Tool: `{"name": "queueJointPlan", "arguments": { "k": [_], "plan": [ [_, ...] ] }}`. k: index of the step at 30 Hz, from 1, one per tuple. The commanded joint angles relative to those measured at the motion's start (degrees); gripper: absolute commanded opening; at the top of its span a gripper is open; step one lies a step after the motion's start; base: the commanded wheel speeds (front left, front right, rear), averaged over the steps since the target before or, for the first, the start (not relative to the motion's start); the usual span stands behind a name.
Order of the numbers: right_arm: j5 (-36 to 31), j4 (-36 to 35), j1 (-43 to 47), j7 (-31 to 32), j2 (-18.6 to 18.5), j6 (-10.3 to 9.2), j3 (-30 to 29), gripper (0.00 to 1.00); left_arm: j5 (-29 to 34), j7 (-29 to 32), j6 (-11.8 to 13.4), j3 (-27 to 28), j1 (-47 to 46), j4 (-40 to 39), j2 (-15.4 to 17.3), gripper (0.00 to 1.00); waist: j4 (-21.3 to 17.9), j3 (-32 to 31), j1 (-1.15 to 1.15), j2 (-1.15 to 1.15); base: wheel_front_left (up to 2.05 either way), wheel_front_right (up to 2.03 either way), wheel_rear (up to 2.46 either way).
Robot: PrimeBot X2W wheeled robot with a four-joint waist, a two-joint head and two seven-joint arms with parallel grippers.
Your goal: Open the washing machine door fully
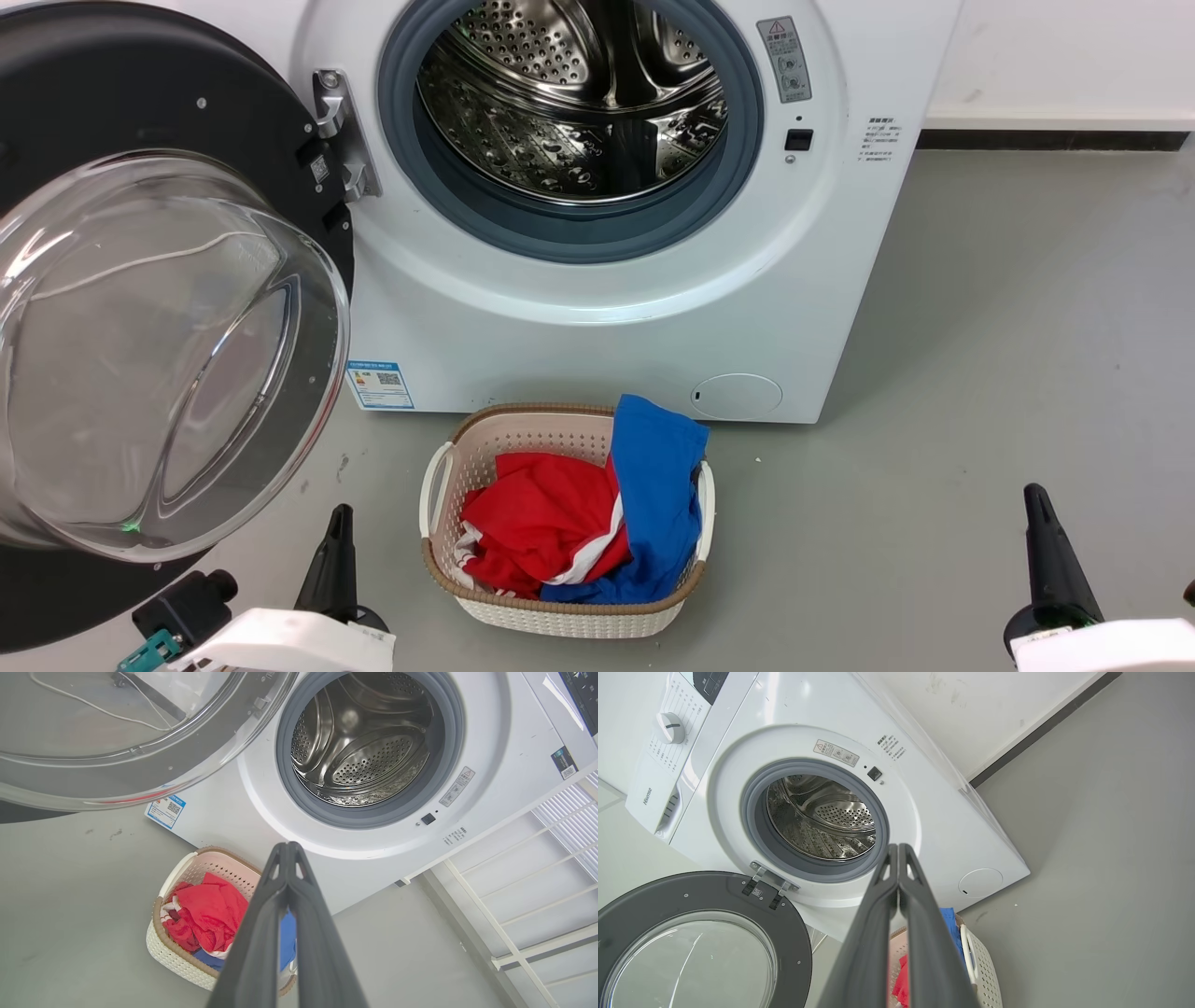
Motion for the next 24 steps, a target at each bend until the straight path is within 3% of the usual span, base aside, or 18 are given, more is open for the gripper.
{"name": "queueJointPlan", "arguments": {
  "k": [1,24],
  "plan": [
    [2.4,-0.2,-1.7,0.5,-0.6,0.00,0.1,0.00,-2.5,0.6,-0.2,0.4,-1.7,-0.4,0.1,0.00,-0.1,0.0,0.00,0.00,0.00,0.00,0.00],
    [17.6,2.8,-5.1,4.2,-0.7,0.01,0.3,0.00,-18.6,4.5,-0.9,1.9,-3.7,0.5,0.0,0.00,-0.8,0.0,0.00,0.00,0.00,0.00,0.00]
  ]
}}
